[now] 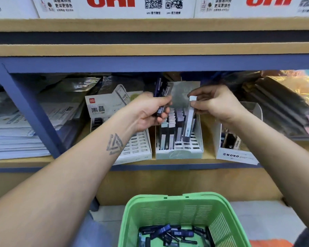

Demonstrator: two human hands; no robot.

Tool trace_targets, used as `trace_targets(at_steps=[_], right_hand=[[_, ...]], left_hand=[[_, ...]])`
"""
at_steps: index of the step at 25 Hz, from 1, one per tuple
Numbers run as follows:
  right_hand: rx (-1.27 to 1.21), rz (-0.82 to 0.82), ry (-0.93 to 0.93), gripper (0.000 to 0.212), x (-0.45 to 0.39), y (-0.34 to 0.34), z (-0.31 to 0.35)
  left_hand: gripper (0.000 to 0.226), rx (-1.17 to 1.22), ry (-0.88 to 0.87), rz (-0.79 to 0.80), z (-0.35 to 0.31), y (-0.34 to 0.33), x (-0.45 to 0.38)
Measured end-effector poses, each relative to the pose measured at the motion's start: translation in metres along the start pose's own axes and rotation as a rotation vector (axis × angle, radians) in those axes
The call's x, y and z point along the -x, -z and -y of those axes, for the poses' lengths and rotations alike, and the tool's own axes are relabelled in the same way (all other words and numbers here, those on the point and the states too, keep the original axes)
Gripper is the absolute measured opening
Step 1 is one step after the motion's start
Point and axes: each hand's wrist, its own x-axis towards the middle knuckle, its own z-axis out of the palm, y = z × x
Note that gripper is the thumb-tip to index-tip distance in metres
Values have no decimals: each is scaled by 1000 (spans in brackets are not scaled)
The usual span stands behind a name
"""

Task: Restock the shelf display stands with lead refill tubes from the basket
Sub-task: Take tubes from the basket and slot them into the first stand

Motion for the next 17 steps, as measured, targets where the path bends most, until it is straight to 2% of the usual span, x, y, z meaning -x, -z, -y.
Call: trace_targets(at_steps=[6, 13, 17], right_hand=[[270, -17, 87, 25, -9, 11, -34], [373, -197, 149, 19, -14, 23, -47], [400, -191, 173, 17, -11, 19, -48]], left_hand=[[18, 11, -12, 13, 5, -27, -23], [16, 28, -38, -33, 4, -40, -37], [16, 28, -22, -50, 6, -37, -37]])
